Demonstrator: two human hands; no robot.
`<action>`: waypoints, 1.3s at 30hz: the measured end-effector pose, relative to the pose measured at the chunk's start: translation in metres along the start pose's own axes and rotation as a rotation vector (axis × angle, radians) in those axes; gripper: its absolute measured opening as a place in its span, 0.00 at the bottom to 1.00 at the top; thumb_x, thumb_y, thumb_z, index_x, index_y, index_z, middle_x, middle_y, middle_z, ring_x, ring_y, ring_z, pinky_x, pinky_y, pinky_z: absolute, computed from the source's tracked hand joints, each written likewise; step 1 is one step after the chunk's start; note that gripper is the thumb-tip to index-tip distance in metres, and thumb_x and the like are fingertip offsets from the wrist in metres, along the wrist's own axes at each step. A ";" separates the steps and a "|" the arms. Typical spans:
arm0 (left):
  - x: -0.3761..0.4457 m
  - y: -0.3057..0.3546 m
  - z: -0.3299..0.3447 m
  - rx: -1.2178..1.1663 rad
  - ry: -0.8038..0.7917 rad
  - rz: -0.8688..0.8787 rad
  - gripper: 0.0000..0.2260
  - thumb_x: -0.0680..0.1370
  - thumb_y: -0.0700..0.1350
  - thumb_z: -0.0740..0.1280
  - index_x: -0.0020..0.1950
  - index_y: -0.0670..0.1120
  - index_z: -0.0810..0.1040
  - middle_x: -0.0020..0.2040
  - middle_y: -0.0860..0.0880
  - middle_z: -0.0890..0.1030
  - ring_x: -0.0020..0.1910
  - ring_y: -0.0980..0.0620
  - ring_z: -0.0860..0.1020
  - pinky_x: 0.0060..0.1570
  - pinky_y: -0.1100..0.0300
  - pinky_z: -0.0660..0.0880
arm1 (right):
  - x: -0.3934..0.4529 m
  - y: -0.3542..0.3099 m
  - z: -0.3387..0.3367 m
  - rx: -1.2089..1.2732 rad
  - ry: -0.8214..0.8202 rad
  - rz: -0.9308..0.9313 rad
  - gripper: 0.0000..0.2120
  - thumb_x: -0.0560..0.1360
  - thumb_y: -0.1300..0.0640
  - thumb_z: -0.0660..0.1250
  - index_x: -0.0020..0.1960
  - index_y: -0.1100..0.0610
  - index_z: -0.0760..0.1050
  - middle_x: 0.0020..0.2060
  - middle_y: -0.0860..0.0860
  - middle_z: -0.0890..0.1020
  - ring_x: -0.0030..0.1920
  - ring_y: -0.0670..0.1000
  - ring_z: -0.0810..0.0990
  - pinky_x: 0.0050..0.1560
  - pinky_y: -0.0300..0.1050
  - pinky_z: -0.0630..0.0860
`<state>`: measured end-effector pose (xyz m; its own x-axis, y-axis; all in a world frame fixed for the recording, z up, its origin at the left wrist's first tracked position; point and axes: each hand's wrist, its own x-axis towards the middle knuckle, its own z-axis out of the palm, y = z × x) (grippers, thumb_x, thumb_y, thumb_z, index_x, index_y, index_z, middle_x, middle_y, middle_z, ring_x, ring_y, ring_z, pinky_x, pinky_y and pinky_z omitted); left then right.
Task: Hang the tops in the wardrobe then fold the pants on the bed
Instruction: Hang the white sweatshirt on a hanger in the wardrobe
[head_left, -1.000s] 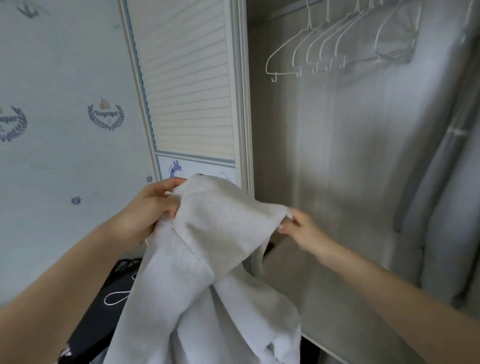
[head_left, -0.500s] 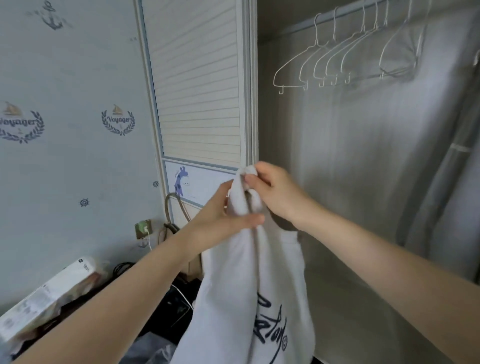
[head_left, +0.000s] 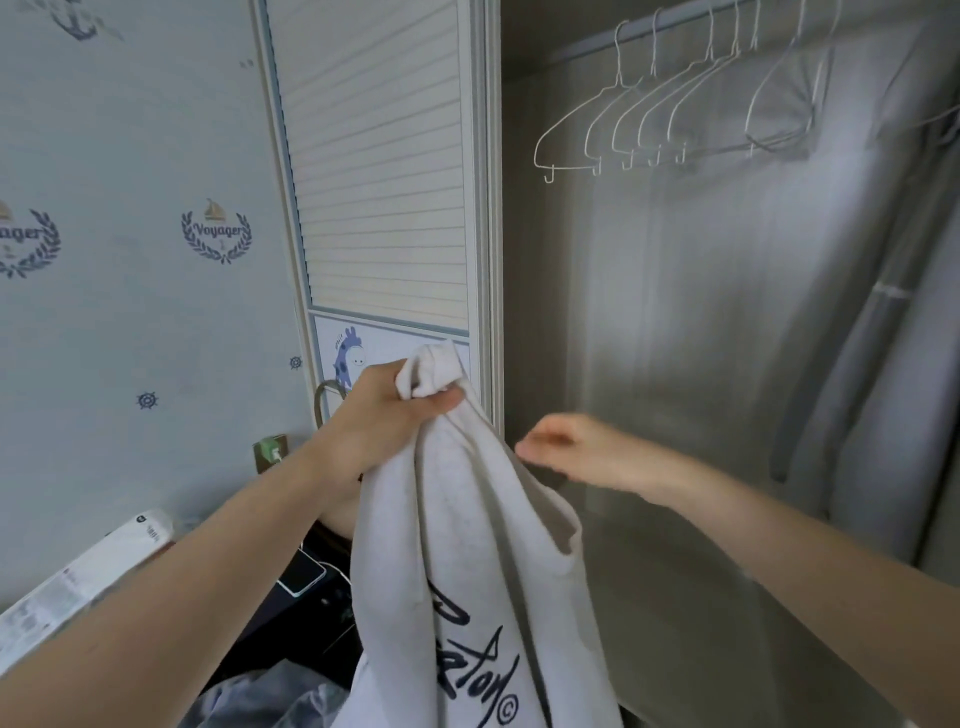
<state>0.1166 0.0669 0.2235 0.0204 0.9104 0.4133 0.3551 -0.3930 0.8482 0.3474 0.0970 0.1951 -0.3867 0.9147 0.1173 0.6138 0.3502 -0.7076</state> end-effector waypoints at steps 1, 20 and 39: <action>0.001 0.002 -0.003 -0.009 0.011 0.005 0.04 0.75 0.45 0.73 0.46 0.46 0.83 0.41 0.52 0.86 0.41 0.58 0.84 0.38 0.70 0.76 | -0.004 0.007 0.005 -0.103 -0.089 0.037 0.16 0.75 0.43 0.66 0.53 0.54 0.79 0.48 0.48 0.83 0.47 0.45 0.80 0.53 0.44 0.76; 0.040 0.069 0.014 0.001 0.023 0.184 0.11 0.75 0.56 0.70 0.44 0.49 0.84 0.41 0.53 0.85 0.39 0.60 0.82 0.40 0.64 0.77 | -0.036 -0.039 -0.141 0.575 0.792 0.022 0.07 0.74 0.62 0.64 0.38 0.55 0.73 0.35 0.56 0.74 0.37 0.53 0.72 0.42 0.46 0.68; 0.024 0.109 0.166 0.052 -0.689 0.085 0.14 0.72 0.52 0.76 0.50 0.43 0.81 0.44 0.44 0.85 0.43 0.40 0.84 0.56 0.53 0.76 | -0.094 -0.004 -0.196 -0.098 0.600 -0.373 0.14 0.74 0.71 0.58 0.46 0.54 0.77 0.40 0.42 0.79 0.41 0.38 0.74 0.44 0.28 0.68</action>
<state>0.3111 0.0677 0.2714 0.6325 0.7581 0.1589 0.3696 -0.4757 0.7982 0.5161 0.0488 0.3235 -0.1548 0.6733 0.7230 0.5846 0.6524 -0.4824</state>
